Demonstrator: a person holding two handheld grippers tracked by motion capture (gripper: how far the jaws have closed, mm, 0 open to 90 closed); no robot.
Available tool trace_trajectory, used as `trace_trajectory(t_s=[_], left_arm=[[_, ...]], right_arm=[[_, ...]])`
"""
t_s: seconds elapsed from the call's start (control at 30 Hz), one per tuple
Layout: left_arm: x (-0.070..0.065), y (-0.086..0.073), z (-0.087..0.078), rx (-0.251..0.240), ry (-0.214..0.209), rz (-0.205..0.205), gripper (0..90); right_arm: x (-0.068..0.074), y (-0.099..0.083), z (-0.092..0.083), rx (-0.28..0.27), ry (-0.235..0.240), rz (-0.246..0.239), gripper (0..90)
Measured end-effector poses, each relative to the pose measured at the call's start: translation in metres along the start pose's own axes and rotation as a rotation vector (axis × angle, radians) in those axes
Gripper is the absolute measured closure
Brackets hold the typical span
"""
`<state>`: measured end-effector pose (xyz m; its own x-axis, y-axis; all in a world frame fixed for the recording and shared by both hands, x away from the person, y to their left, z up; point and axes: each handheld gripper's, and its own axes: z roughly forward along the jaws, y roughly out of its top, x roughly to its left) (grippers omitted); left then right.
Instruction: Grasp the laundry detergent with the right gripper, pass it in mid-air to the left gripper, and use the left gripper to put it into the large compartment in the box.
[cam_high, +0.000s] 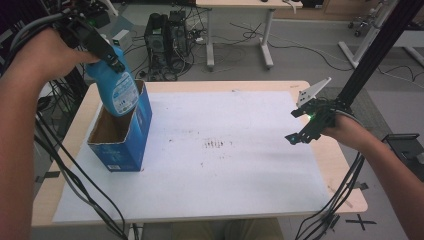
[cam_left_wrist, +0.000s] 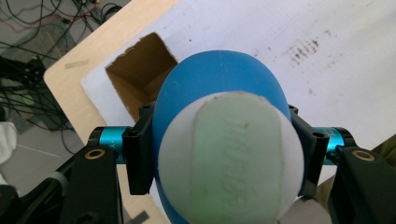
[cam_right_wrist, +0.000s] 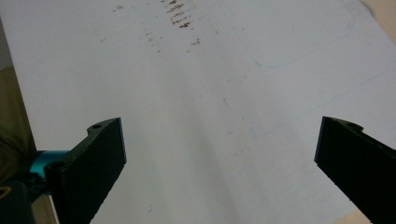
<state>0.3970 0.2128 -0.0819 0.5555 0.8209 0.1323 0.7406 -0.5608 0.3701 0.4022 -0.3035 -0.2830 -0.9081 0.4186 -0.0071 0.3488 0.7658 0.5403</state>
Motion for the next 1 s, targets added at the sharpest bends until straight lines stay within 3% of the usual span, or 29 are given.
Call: trace_trajectory(t_s=[0.17, 0.2, 0.37, 0.43, 0.47, 0.53, 0.63, 0.67, 0.7, 0.8, 0.83, 0.9, 1.0], left_arm=[[0.012, -0.008, 0.007, -0.005, -0.002, 0.068, 38.0], [0.014, -0.009, 0.009, 0.008, -0.001, 0.102, 38.0], [0.019, -0.018, 0.024, 0.011, 0.009, 0.147, 38.0], [0.019, -0.021, 0.031, -0.015, 0.010, 0.123, 38.0], [0.022, -0.022, 0.032, 0.012, 0.010, 0.159, 38.0], [0.024, -0.024, 0.038, 0.016, -0.001, 0.167, 38.0], [0.024, -0.026, 0.044, 0.020, -0.019, 0.171, 38.1], [0.024, -0.026, 0.046, 0.008, -0.022, 0.154, 38.0], [0.025, -0.027, 0.047, 0.023, -0.022, 0.169, 38.1], [0.025, -0.028, 0.054, 0.004, -0.027, 0.140, 38.0], [0.027, -0.028, 0.055, 0.023, -0.032, 0.157, 38.1], [0.027, -0.030, 0.060, 0.005, -0.037, 0.136, 38.0], [0.030, -0.031, 0.067, 0.025, -0.040, 0.154, 38.1]], right_arm=[[0.002, 0.001, -0.007, -0.008, -0.022, -0.002, 1.1], [0.002, 0.001, -0.008, -0.010, -0.021, 0.006, 1.1], [0.002, 0.000, -0.011, -0.018, -0.035, 0.005, 1.1], [0.003, -0.001, -0.011, -0.020, -0.030, 0.018, 1.1], [0.003, -0.001, -0.011, -0.019, -0.037, 0.017, 1.1], [0.002, -0.001, -0.013, -0.015, -0.034, 0.008, 1.1], [0.002, -0.002, -0.013, -0.021, -0.038, 0.012, 1.1], [0.001, -0.002, -0.013, -0.023, -0.038, 0.010, 1.1], [0.001, -0.002, -0.013, -0.023, -0.043, 0.010, 1.1], [0.001, -0.002, -0.014, -0.024, -0.042, 0.009, 1.1], [0.001, -0.002, -0.014, -0.024, -0.042, 0.013, 1.1], [0.001, -0.002, -0.014, -0.022, -0.042, 0.010, 1.1], [0.001, -0.002, -0.014, -0.021, -0.043, 0.012, 1.1]])
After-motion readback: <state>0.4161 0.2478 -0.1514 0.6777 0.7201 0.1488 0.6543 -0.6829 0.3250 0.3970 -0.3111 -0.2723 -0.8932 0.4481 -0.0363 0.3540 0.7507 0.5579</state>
